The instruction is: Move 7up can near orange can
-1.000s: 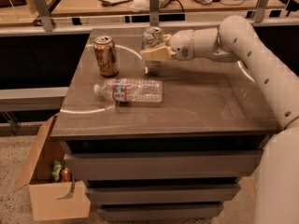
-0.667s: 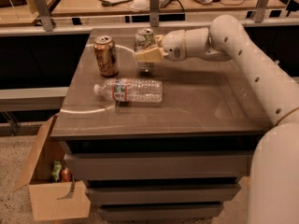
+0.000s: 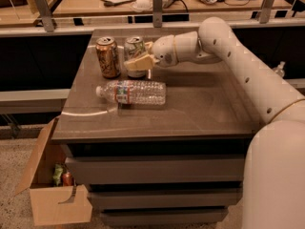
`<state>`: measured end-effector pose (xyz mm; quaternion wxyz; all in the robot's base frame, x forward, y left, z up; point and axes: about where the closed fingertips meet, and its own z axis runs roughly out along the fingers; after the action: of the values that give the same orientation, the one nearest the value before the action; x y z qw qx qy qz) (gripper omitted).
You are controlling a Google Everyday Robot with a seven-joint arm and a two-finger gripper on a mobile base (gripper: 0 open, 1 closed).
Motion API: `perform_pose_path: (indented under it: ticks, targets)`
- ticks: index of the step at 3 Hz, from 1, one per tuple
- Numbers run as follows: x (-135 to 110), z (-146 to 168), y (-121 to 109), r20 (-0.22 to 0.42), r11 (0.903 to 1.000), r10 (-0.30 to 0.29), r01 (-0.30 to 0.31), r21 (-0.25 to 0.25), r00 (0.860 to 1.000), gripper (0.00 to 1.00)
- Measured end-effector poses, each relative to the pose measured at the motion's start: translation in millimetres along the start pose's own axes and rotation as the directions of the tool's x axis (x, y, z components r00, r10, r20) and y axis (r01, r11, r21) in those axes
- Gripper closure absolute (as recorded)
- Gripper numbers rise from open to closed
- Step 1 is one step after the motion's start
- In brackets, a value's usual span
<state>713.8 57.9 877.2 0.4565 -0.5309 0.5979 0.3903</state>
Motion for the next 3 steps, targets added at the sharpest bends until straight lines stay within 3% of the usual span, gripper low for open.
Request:
perform_pose_path:
  ticks: [3]
  targets:
    - [4.6, 20.8, 11.2, -0.041, 0.9967, -0.073, 0.072, -0.039, 0.996, 0.14]
